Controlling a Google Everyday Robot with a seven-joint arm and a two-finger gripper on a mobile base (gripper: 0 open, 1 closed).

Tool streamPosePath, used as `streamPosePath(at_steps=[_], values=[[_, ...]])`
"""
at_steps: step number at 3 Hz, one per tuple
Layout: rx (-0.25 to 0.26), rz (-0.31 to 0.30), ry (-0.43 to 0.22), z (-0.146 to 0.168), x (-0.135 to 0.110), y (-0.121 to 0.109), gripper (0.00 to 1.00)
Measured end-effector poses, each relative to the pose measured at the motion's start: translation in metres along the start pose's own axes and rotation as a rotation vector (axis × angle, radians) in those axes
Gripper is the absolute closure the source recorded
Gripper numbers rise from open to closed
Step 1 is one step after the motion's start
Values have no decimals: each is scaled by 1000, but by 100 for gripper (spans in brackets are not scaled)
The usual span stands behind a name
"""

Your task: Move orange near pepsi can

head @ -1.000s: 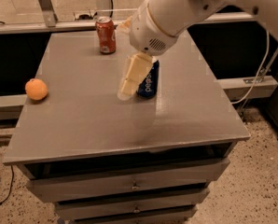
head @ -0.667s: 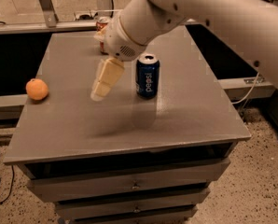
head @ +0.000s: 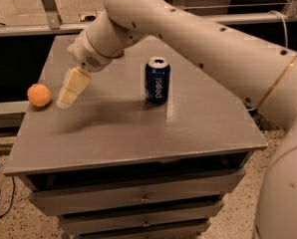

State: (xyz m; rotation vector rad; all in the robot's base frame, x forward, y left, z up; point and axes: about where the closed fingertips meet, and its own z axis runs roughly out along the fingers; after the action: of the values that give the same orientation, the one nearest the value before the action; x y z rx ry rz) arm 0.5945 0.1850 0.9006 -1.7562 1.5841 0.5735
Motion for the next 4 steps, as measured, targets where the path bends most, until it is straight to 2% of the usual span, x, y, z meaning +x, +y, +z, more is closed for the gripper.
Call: streamPosePath(at_steps=[1, 3, 4], values=[[-36, 41, -29, 40, -10, -2, 0], [-106, 73, -53, 86, -30, 15, 0], [-109, 77, -42, 100, -34, 20, 14]])
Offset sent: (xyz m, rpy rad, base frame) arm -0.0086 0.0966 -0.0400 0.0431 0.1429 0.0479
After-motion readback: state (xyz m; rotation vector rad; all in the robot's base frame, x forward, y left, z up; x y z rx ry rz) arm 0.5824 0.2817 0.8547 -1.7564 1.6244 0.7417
